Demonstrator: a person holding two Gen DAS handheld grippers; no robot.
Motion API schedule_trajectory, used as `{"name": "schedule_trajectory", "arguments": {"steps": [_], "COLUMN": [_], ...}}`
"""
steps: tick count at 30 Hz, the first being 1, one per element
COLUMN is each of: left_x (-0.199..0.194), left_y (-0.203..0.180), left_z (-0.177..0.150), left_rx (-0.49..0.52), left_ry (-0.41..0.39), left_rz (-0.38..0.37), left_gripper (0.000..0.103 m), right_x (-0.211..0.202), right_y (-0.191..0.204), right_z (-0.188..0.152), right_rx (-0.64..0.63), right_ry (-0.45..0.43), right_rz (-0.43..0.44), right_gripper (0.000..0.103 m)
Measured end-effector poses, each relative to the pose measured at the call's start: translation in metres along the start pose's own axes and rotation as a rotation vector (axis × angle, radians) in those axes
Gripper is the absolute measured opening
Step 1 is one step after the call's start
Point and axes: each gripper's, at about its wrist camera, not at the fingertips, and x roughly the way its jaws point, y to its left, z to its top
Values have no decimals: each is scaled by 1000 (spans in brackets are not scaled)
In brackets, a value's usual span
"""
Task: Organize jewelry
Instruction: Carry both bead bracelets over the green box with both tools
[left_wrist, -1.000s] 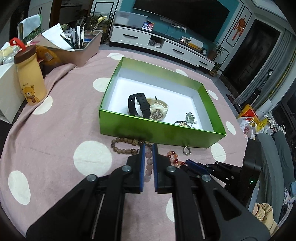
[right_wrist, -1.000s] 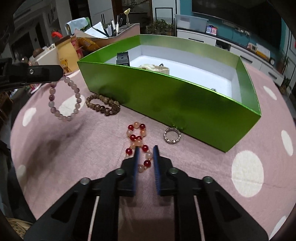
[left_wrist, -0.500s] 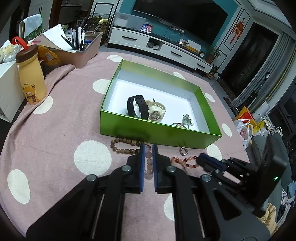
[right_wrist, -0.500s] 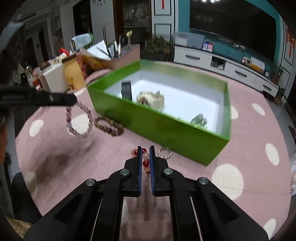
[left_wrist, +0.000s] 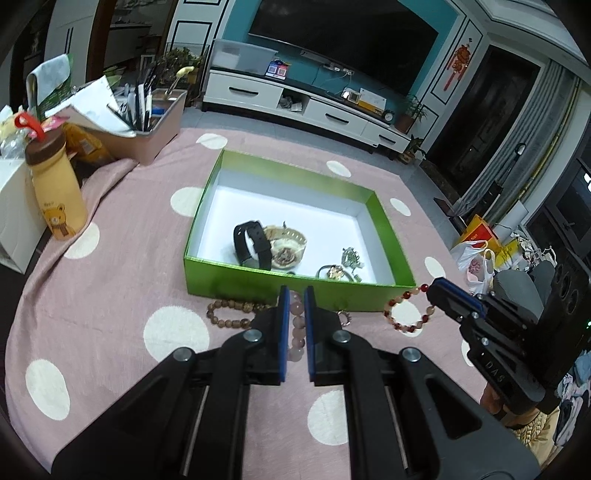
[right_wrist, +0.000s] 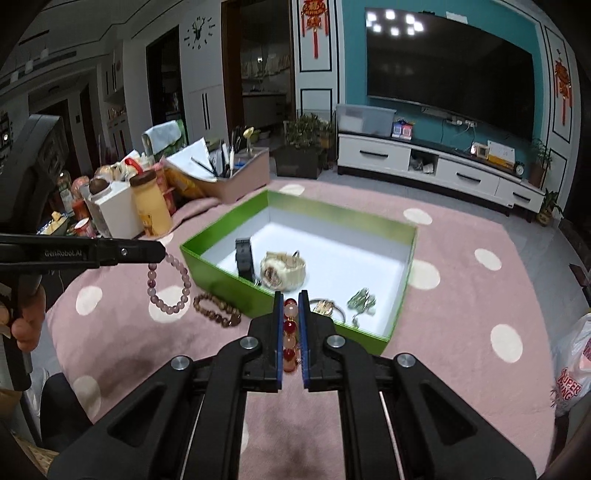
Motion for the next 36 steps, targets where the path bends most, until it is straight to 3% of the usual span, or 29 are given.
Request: {"name": "schedule_trajectory", "arguments": {"steps": [18,36], "left_x": [11,71], "left_y": [-21,-7], "left_z": [63,114], "left_rx": [48,52], "left_ry": [-49,6], "left_rz": [5,92], "left_gripper": [7,7], "right_x": [-8,42], "right_y": [-21,-52], "right_z": [35,51], "right_rx": [4,62], "right_ry": [-82,-35], "right_rz": [-25,-24], "right_gripper": [7,7]}}
